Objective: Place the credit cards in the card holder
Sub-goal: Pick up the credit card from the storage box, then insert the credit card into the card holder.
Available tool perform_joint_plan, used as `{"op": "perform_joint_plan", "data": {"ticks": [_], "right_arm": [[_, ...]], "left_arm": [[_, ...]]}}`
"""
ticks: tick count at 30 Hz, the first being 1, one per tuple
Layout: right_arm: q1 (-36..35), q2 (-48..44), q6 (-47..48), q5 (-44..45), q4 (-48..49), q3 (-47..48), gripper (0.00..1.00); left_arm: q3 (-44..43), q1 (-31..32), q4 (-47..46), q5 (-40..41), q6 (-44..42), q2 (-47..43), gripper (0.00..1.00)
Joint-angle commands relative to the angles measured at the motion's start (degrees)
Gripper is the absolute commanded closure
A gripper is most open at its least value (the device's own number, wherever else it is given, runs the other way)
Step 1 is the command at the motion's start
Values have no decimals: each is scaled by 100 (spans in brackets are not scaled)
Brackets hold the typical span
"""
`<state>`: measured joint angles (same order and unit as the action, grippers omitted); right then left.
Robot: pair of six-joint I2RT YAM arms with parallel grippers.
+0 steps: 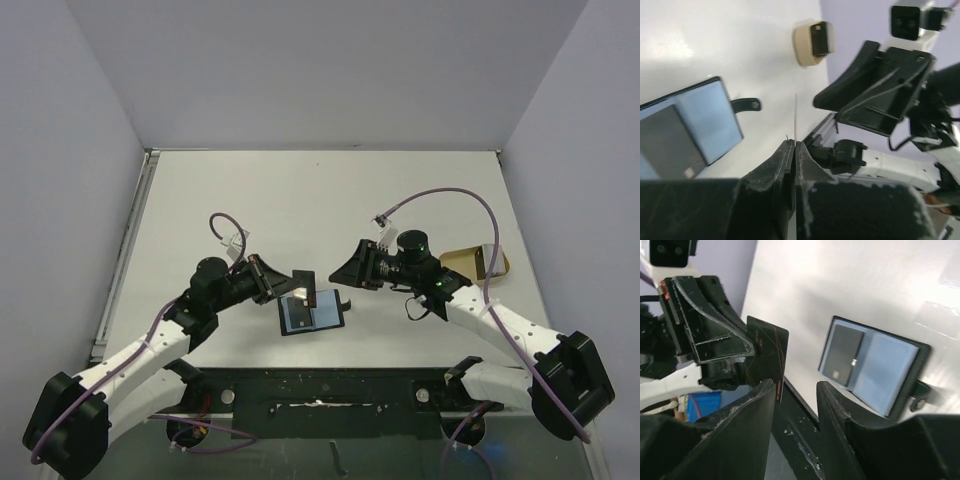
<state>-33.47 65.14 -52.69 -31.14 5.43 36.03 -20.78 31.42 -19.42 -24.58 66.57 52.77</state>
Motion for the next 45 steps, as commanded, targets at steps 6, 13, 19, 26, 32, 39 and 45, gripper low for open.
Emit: {"op": "perform_joint_plan", "data": {"ticks": [6,13,19,26,32,39,45], "right_arm": [[-332,463,524,1496,-1212,601,61],[-736,1250,887,2191,-1698,1054,63],[-844,1865,1120,2532,-1825,1147,64],[-962,2281,1348,2696,-1893,1029,73],[-1100,2368,1228,2830,-1822,842,81],[-1187,2010,1081,3012,-2069,1042,74],[-1215,1902,1024,2980,-1927,1196,67]], "left_arm": [[-201,-24,1081,642,-688,229,100],[-126,-9,721,465,-733,900,100],[105,-4,118,343,-615,1445,100],[328,-13,-659,171,-543,2033,100],[314,4,-1071,28,-546,2411,100],[357,4,-1120,29,-642,2544,100],[390,12,-1101,85,-689,2544,100]]}}
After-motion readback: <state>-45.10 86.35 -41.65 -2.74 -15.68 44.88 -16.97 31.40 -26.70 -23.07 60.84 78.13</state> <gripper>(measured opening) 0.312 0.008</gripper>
